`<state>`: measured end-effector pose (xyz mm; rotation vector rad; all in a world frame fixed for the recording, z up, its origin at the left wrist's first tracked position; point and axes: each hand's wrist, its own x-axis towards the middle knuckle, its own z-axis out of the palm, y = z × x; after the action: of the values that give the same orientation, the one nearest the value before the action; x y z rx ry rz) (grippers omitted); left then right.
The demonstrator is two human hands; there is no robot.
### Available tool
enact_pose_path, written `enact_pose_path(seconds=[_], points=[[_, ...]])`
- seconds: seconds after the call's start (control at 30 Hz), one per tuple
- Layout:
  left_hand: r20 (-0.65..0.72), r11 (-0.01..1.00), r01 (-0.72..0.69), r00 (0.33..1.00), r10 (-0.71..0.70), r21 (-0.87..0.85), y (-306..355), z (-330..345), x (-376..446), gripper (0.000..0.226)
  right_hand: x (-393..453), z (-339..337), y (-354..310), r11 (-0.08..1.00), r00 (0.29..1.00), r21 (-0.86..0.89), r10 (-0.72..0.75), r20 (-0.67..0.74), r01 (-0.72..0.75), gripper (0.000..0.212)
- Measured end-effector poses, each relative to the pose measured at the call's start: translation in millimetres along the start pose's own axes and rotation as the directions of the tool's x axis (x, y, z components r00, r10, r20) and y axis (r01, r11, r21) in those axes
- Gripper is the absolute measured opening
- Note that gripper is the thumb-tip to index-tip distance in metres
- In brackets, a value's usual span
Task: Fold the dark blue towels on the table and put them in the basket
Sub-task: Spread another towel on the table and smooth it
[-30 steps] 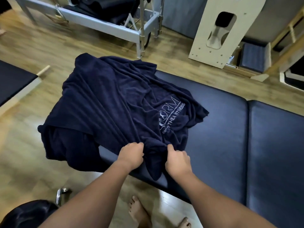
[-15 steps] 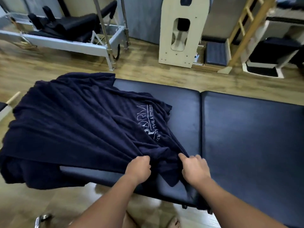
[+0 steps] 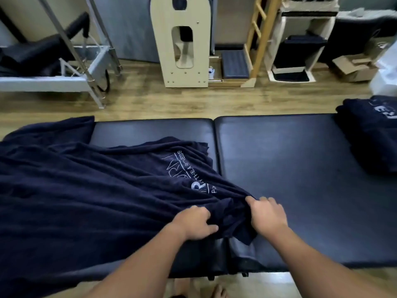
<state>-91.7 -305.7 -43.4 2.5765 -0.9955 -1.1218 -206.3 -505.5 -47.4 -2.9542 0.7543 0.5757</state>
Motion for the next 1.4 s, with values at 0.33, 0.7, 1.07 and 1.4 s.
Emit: enact_pose_path(seconds=[0.33, 0.7, 1.07, 1.4], points=[[-0.289, 0.989, -0.001, 0.956, 0.043, 0.146, -21.1, -123.2, 96.8, 0.052, -6.0, 11.6, -45.3, 0.789, 0.908, 0.468, 0.411, 0.082, -0.399, 0.051], [-0.234, 0.955, -0.016, 0.968, 0.088, 0.295, -41.5, -135.4, 157.8, 0.025, -3.3, 12.2, -63.5, 0.657, 0.815, 0.494, 0.532, 0.231, -0.569, 0.04], [-0.005, 0.959, -0.282, 0.959, 0.283, 0.033, 65.8, -119.4, 188.9, 0.058, -44.3, 20.2, 37.1, 0.759, 0.793, 0.242, 0.601, 0.096, -0.604, 0.04], [0.039, 0.961, -0.25, 0.968, 0.248, 0.117, 189.2, -77.7, 221.3, 0.088, -40.1, 39.7, 175.8, 0.731, 0.783, 0.304, 0.613, 0.102, -0.611, 0.039]])
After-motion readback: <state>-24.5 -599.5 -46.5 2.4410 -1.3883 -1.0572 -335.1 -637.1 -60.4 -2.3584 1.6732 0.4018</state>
